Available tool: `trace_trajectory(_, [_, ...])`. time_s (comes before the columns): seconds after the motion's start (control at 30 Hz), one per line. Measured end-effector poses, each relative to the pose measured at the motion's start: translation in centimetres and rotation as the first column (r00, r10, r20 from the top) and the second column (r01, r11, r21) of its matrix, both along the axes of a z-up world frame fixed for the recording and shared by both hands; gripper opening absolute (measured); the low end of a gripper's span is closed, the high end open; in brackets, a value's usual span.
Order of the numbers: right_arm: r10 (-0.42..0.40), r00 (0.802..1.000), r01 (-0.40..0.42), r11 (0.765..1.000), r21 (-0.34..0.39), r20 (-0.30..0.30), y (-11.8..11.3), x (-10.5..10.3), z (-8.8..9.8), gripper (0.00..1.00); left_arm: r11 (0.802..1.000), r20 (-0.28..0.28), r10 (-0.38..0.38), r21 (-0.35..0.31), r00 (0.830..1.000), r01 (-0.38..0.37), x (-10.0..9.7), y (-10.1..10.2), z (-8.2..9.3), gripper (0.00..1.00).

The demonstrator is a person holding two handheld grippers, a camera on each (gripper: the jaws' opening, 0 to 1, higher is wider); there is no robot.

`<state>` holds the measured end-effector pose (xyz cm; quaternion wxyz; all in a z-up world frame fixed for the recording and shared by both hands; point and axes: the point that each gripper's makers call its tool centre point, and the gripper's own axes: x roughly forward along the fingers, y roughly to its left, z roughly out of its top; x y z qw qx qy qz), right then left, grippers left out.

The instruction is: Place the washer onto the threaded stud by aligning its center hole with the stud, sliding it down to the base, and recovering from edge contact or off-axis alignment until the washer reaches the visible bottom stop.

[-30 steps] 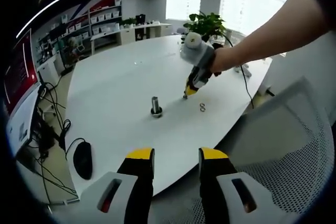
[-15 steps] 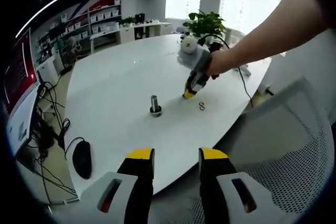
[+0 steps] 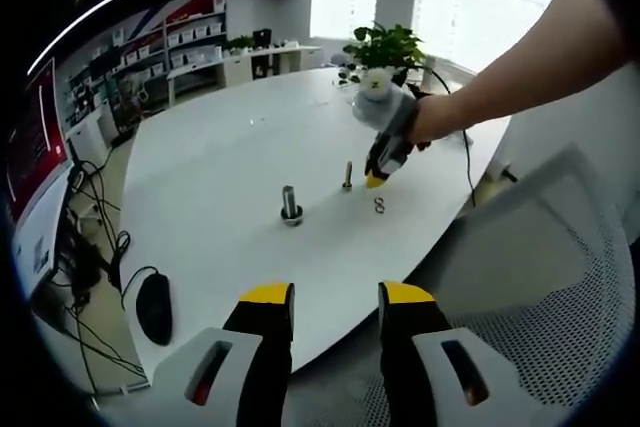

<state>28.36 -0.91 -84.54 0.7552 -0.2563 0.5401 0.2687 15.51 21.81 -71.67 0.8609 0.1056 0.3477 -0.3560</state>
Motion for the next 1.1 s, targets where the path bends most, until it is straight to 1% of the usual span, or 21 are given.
trace_trajectory(0.13, [-0.034, 0.999, 0.034, 0.999, 0.003, -0.018, -0.5, -1.0, -0.4, 0.22, 1.000, 0.006, -0.004, 0.002, 1.000, 0.004, 0.0, 0.0, 0.1, 0.32])
trace_trajectory(0.27, [-0.036, 0.999, 0.036, 0.999, 0.008, -0.030, -0.1, -2.0, -0.8, 0.23, 1.000, 0.005, -0.008, 0.005, 1.000, 0.008, -0.1, 0.0, 0.0, 0.32])
trace_trajectory(0.4, [-0.042, 0.999, 0.043, 0.999, 0.020, -0.035, 0.5, -2.3, -1.2, 0.23, 1.000, 0.008, -0.008, 0.005, 1.000, 0.008, -0.1, 0.0, 0.0, 0.32])
trace_trajectory(0.63, [-0.061, 0.998, 0.062, 0.997, 0.038, -0.035, 1.3, -2.1, -1.5, 0.23, 1.000, 0.008, -0.013, 0.007, 1.000, 0.013, -0.1, -0.1, 0.0, 0.31])
trace_trajectory(0.8, [-0.057, 0.997, 0.057, 0.998, 0.018, -0.046, 0.8, -2.3, -2.2, 0.23, 1.000, 0.008, -0.013, 0.007, 1.000, 0.013, -0.1, -0.1, 0.0, 0.31])
trace_trajectory(0.83, [-0.057, 0.997, 0.058, 0.998, 0.020, -0.050, 0.7, -2.5, -2.0, 0.23, 1.000, 0.008, -0.013, 0.007, 1.000, 0.012, -0.1, -0.1, 0.0, 0.31])
trace_trajectory(0.87, [-0.075, 0.996, 0.076, 0.997, 0.032, -0.038, 0.7, -2.2, -2.0, 0.23, 1.000, 0.007, -0.012, 0.007, 1.000, 0.012, -0.1, -0.1, 0.0, 0.31])
trace_trajectory(0.93, [-0.085, 0.995, 0.086, 0.996, 0.021, -0.045, 0.1, -2.3, -2.2, 0.23, 1.000, 0.005, -0.011, 0.008, 1.000, 0.011, -0.1, -0.1, 0.0, 0.31])
trace_trajectory(0.97, [-0.098, 0.994, 0.100, 0.994, 0.050, -0.037, 0.4, -2.1, -2.2, 0.23, 1.000, 0.004, -0.012, 0.009, 1.000, 0.012, -0.1, -0.1, -0.1, 0.31])
trace_trajectory(1.0, [-0.110, 0.993, 0.113, 0.992, 0.052, -0.046, 0.2, -2.2, -2.3, 0.23, 1.000, 0.002, -0.014, 0.011, 1.000, 0.014, -0.2, -0.1, -0.1, 0.31])
trace_trajectory(1.1, [-0.119, 0.992, 0.122, 0.991, 0.055, -0.047, -0.1, -2.2, -2.2, 0.23, 1.000, 0.001, -0.016, 0.012, 1.000, 0.016, -0.1, -0.1, -0.1, 0.31])
